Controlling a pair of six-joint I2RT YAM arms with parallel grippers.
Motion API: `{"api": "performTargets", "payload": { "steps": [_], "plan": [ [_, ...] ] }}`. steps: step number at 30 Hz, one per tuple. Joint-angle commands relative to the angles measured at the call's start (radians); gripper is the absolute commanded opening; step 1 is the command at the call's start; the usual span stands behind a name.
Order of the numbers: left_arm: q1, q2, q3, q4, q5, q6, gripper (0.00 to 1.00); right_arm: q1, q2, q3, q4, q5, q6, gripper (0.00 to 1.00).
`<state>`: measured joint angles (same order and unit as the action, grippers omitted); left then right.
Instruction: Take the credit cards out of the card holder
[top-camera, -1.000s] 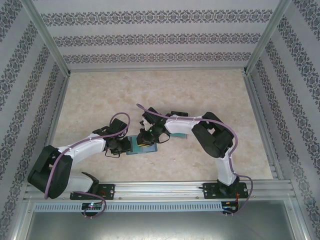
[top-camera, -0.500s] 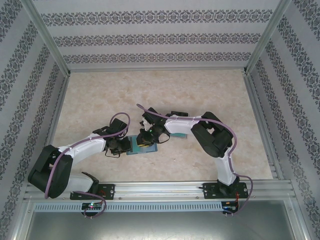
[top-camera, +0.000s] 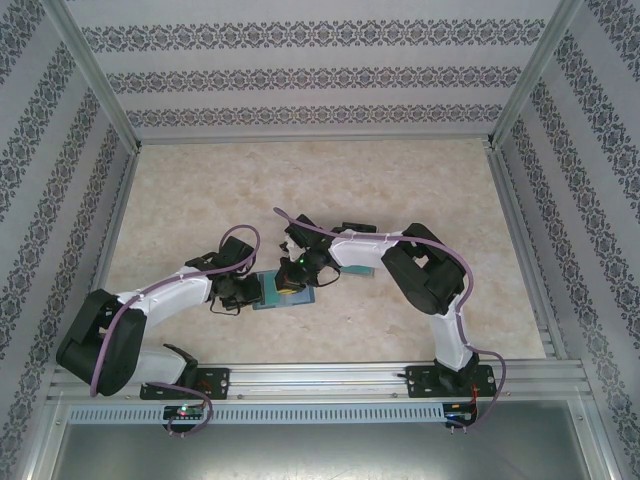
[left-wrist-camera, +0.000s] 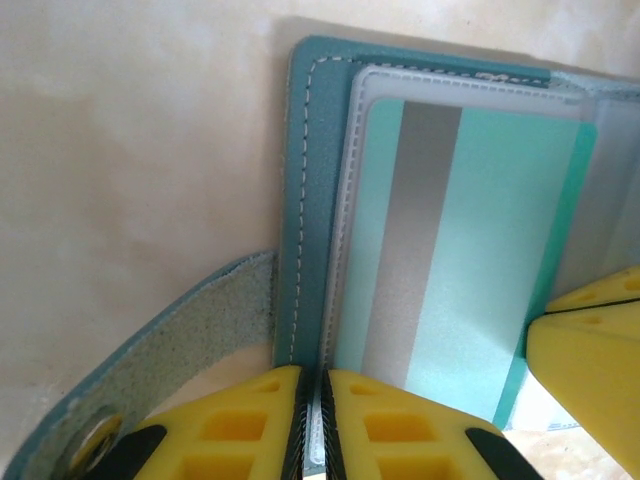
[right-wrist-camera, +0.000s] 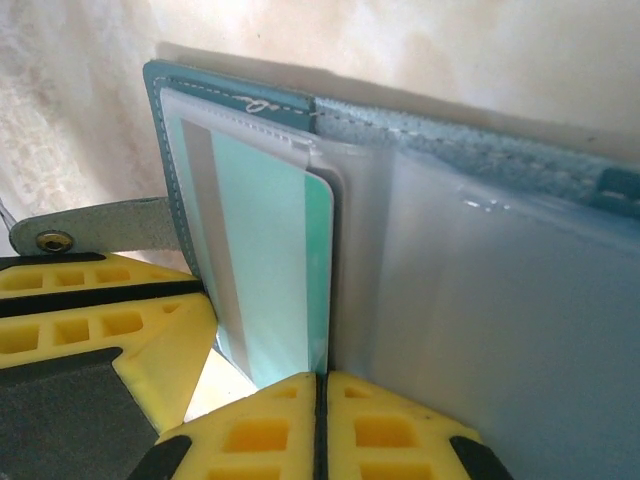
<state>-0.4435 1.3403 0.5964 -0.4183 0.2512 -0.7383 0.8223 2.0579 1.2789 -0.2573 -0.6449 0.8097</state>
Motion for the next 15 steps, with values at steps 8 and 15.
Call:
{"api": "performTargets", "payload": {
  "steps": [8,15],
  "plan": [
    [0.003,0.02,-0.007,0.006,0.0,-0.007,0.12,-0.051,-0.082,-0.086,0.038,-0.002,0.004,0.0],
    [0.003,0.028,-0.006,0.006,0.003,-0.008,0.11,-0.063,-0.095,-0.102,0.037,-0.005,-0.003,0.0]
  ]
}}
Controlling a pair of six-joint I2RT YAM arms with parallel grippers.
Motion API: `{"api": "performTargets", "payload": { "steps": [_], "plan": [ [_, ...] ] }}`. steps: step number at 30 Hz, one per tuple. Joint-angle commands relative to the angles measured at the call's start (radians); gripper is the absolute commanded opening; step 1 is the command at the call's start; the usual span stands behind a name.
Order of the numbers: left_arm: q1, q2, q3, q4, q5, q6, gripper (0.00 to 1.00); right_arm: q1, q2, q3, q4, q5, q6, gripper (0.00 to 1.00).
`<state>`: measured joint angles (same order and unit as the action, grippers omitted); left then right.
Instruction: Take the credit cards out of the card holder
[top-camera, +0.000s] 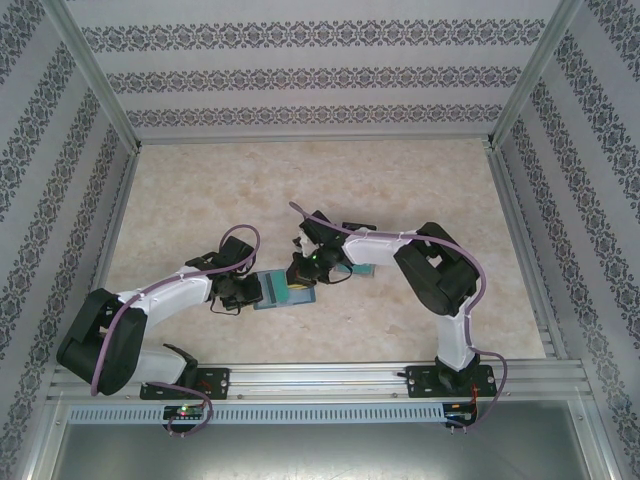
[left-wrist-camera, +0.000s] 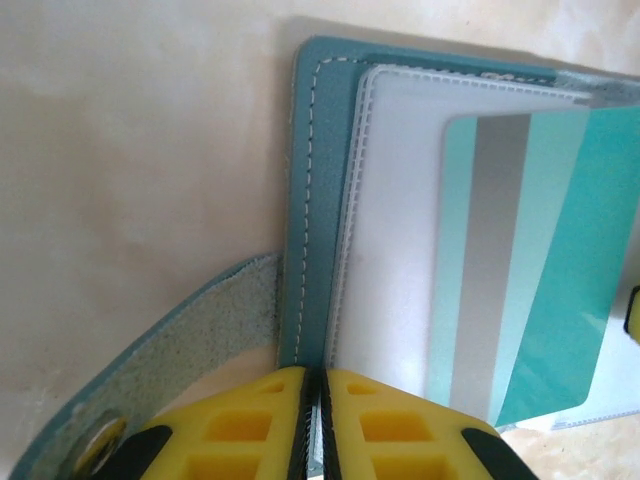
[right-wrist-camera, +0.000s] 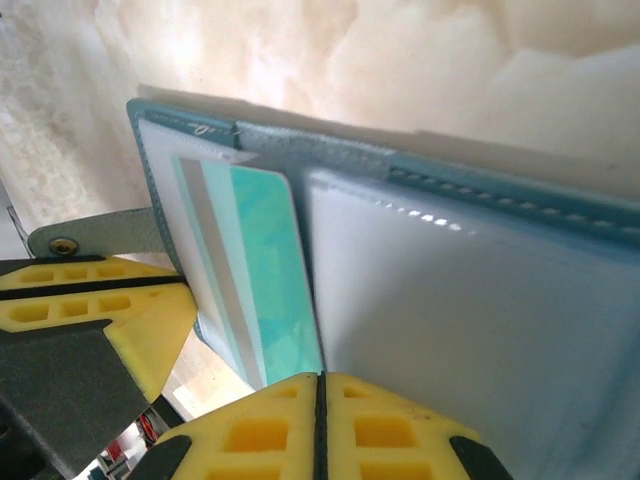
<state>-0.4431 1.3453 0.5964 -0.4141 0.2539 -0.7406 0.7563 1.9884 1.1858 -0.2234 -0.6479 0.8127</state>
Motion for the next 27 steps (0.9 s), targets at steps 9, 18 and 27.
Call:
{"api": "performTargets", "payload": {
  "steps": [9,18,27],
  "plan": [
    [0.002,0.027,-0.003,0.0,0.003,-0.002,0.06,0.031,0.02,0.03,0.008,-0.006,-0.003,0.2],
    [0.002,0.031,-0.004,0.002,0.006,-0.003,0.01,0.037,0.058,0.064,-0.003,0.001,-0.013,0.21],
    [0.001,0.038,-0.004,0.001,0.006,-0.002,0.0,0.01,0.003,0.04,-0.047,0.034,-0.046,0.21]
  ]
}}
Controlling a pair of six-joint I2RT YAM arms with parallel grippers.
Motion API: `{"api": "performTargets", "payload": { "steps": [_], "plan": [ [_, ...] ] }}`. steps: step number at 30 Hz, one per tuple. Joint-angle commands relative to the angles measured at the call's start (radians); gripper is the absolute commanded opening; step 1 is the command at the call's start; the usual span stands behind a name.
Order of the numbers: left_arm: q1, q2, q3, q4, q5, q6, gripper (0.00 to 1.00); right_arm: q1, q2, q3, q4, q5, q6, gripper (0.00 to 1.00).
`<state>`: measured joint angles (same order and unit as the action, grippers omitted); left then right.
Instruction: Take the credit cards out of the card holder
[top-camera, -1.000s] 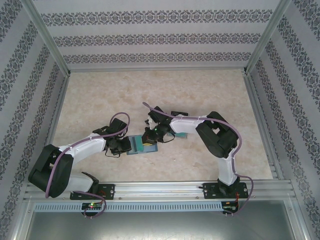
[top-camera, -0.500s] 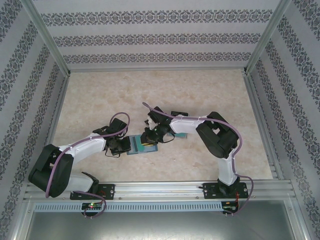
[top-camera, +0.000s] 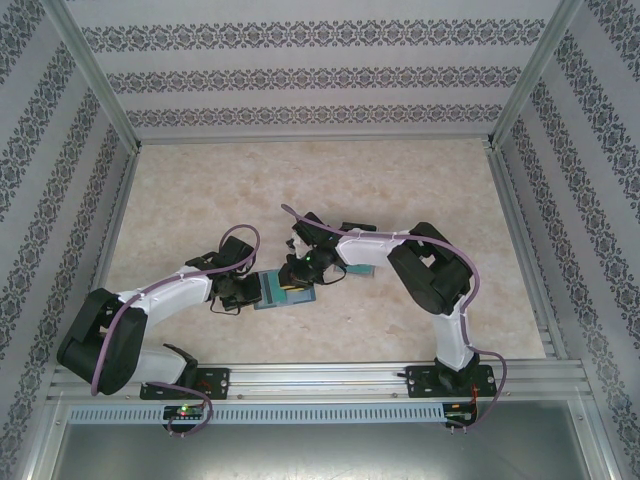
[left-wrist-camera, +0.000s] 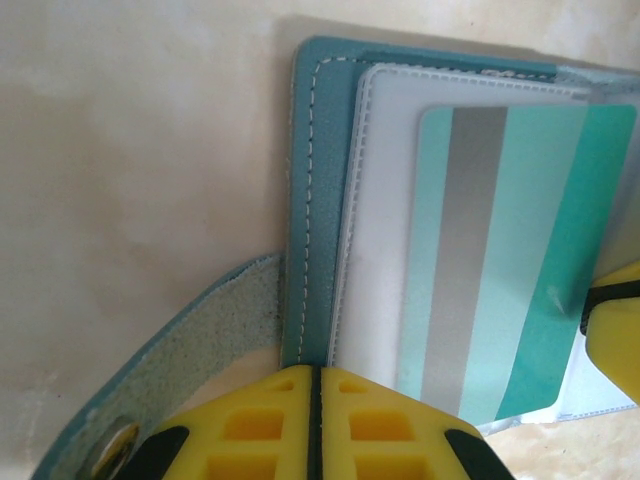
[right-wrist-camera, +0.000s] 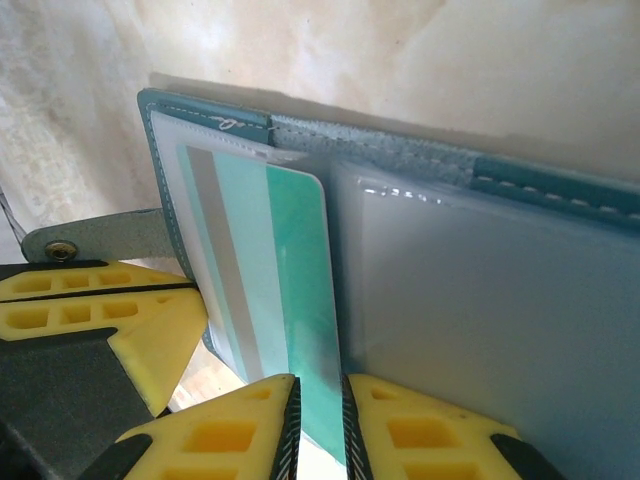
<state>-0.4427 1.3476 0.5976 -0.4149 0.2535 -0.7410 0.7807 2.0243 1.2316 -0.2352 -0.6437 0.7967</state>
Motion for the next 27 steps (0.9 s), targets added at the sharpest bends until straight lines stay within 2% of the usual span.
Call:
{"api": "performTargets", "payload": {
  "steps": [1,21,23,26,27],
  "plan": [
    [0.002,0.036,-0.006,0.003,0.007,-0.003,0.0,-0.019,-0.036,-0.009,-0.038,0.034,-0.035,0.21],
    [0.001,0.038,-0.009,0.008,0.013,-0.006,0.0,0.034,0.06,0.062,-0.03,-0.001,-0.018,0.21],
    [0.002,0.037,-0.01,0.007,0.013,-0.005,0.0,0.032,0.055,0.054,-0.026,0.005,-0.017,0.16],
    [0.002,0.035,-0.011,0.007,0.011,-0.007,0.0,0.026,0.037,0.037,-0.02,0.015,-0.012,0.02],
    [0.002,0.035,-0.011,0.007,0.011,-0.007,0.0,0.022,0.03,0.028,-0.017,0.02,-0.01,0.0]
  ]
}}
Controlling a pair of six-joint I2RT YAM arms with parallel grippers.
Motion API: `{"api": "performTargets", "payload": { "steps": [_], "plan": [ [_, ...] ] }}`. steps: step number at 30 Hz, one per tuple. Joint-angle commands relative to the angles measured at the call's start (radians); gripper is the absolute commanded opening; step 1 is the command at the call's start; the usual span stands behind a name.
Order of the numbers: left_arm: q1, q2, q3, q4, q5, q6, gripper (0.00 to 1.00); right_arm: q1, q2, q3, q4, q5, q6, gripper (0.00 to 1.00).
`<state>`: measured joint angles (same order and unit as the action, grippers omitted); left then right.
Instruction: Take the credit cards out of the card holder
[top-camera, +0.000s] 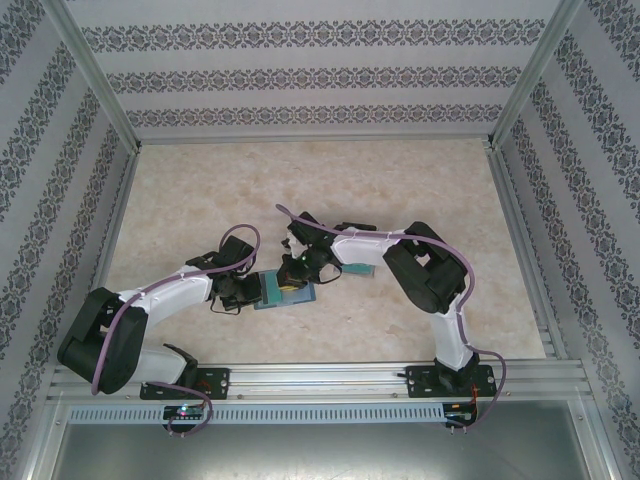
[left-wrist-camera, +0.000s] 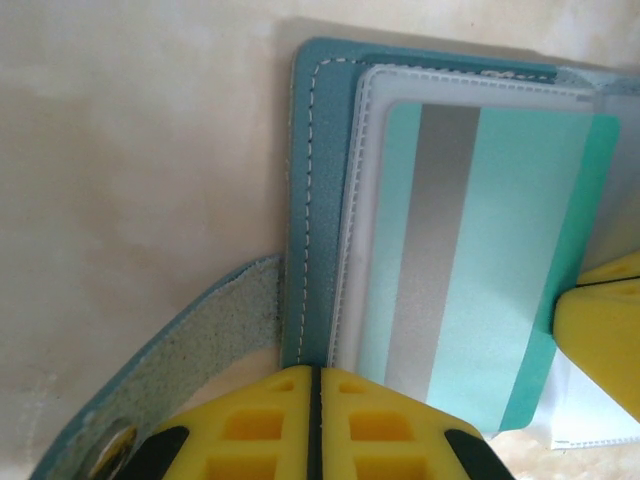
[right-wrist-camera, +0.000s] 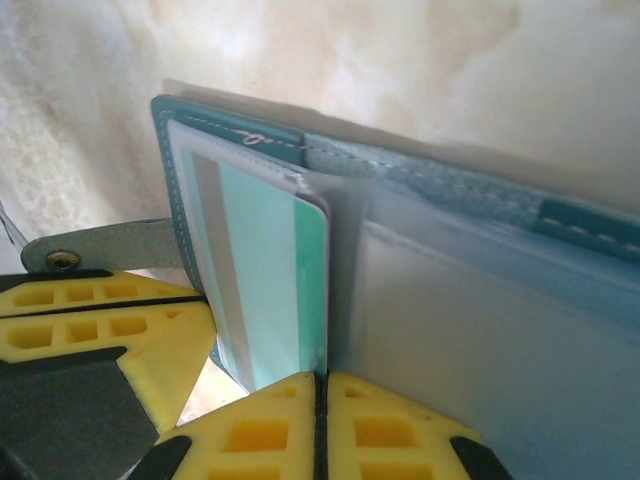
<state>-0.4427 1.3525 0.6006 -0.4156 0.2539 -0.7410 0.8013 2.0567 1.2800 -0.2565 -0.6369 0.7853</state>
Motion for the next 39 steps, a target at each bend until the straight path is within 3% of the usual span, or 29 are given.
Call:
{"api": "performTargets", "payload": {
  "steps": [1,17,30,35,39],
  "plan": [
    [0.002,0.03,-0.013,0.007,0.01,-0.007,0.0,-0.002,-0.011,-0.03,0.007,0.018,0.004,0.0],
    [0.001,0.031,-0.007,-0.003,0.006,-0.001,0.0,-0.093,-0.203,-0.175,-0.007,0.068,-0.041,0.0],
    [0.002,0.022,0.009,-0.007,-0.008,0.008,0.0,-0.099,-0.354,-0.081,-0.264,0.126,-0.253,0.0],
    [0.001,-0.001,0.021,-0.005,-0.004,0.009,0.14,-0.082,-0.37,0.039,-0.453,0.222,-0.42,0.0],
    [0.002,-0.042,0.043,-0.007,-0.001,0.014,0.34,-0.077,-0.376,0.155,-0.621,0.34,-0.589,0.0]
  ]
}}
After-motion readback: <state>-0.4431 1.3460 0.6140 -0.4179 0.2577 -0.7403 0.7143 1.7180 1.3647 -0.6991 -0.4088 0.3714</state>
